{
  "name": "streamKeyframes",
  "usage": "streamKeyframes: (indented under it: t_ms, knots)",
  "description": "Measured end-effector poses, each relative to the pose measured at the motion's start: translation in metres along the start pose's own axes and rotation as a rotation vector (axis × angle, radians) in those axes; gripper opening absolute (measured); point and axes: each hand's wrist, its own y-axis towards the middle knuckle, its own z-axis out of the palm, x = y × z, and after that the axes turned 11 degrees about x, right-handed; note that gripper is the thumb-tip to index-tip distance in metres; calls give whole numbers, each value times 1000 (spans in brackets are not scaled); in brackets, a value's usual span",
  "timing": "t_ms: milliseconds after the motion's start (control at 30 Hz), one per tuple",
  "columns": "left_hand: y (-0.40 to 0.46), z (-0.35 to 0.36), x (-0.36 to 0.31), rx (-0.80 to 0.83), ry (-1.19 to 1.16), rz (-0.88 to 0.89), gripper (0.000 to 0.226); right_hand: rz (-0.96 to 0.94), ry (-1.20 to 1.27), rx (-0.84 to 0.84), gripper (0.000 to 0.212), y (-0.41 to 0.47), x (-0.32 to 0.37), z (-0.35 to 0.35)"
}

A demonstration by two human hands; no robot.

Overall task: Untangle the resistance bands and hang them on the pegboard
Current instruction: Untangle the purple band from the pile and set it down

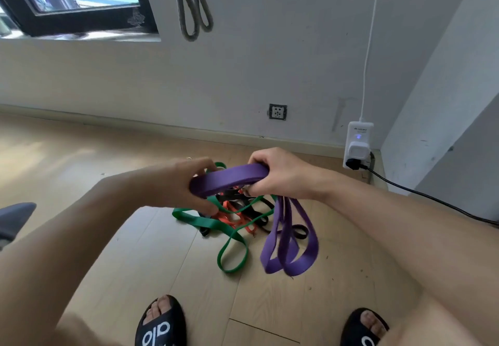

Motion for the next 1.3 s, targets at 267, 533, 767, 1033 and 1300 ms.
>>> streamKeyframes:
  t_ms: [267, 533, 767, 1033, 1300]
  knots:
    - [14, 14, -28, -84, -164, 196, 38, 1, -60, 84, 19, 0, 10, 7]
    - [9, -1, -26, -147, -177, 210, 13, -1, 6, 129, 27, 2, -6, -4]
    - [-6, -17, 5, -241, -421, 133, 10, 45, -54, 75, 31, 12, -20, -1]
    - [-6, -5, 33, -241, -468, 27, 6, 80, -66, 179, 32, 14, -21, 8]
    - [-1, 16, 18, 87, -93, -41, 38, -1, 125, 282, 19, 9, 0, 8]
